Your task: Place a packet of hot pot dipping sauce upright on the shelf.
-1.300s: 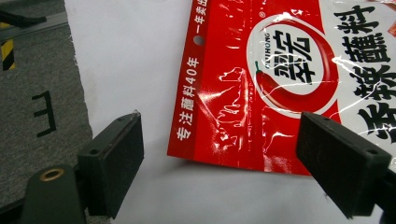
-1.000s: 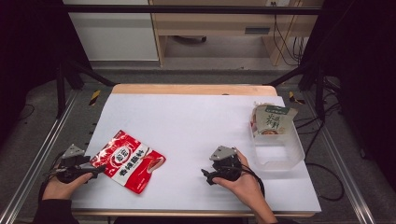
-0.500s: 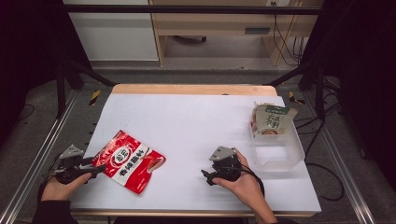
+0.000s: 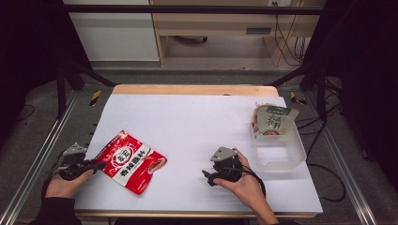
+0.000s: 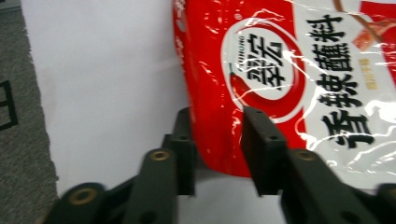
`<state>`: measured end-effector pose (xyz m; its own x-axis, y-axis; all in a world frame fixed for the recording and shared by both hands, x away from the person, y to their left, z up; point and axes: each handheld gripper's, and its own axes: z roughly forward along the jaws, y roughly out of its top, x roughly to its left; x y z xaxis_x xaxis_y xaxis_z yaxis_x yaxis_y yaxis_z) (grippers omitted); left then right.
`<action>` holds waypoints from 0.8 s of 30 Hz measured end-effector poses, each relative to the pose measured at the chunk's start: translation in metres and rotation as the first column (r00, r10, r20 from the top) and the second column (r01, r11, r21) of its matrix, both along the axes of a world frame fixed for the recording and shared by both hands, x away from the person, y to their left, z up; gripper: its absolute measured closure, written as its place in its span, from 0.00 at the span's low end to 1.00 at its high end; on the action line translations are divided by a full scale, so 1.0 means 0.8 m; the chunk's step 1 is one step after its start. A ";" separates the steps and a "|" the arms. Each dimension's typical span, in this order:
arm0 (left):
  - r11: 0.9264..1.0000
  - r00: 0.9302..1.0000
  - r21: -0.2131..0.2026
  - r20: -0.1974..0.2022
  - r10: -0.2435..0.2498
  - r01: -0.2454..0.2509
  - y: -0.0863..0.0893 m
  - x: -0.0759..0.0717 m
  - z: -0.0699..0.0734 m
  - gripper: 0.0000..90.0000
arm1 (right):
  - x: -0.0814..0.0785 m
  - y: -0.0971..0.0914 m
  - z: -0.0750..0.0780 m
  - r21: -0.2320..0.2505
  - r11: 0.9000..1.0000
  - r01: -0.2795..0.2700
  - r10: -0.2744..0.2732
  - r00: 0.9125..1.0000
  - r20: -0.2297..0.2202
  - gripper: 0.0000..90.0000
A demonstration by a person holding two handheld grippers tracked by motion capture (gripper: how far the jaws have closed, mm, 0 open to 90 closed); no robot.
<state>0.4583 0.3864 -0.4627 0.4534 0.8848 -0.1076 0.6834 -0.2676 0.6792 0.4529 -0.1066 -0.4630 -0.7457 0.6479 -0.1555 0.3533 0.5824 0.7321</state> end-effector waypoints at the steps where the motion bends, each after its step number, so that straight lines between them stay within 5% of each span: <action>1: 1.000 1.000 -0.002 0.000 -0.008 0.008 0.000 0.002 0.001 0.89 | 0.000 0.000 0.001 -0.001 1.000 0.004 -0.004 1.000 -0.003 0.13; 5: 1.000 0.999 0.006 0.033 -0.019 0.019 -0.008 0.006 0.011 1.00 | 0.001 -0.003 0.004 0.020 1.000 0.009 -0.009 1.000 0.003 0.13; 13: 0.992 0.989 0.022 0.081 -0.127 0.126 -0.039 0.028 0.049 1.00 | 0.005 -0.004 0.021 0.023 1.000 0.014 -0.015 0.999 0.028 0.13; 24: 0.950 0.949 0.125 0.103 -0.299 0.286 -0.110 0.060 0.094 1.00 | 0.017 0.011 0.057 -0.011 0.999 -0.032 0.032 0.998 0.049 0.13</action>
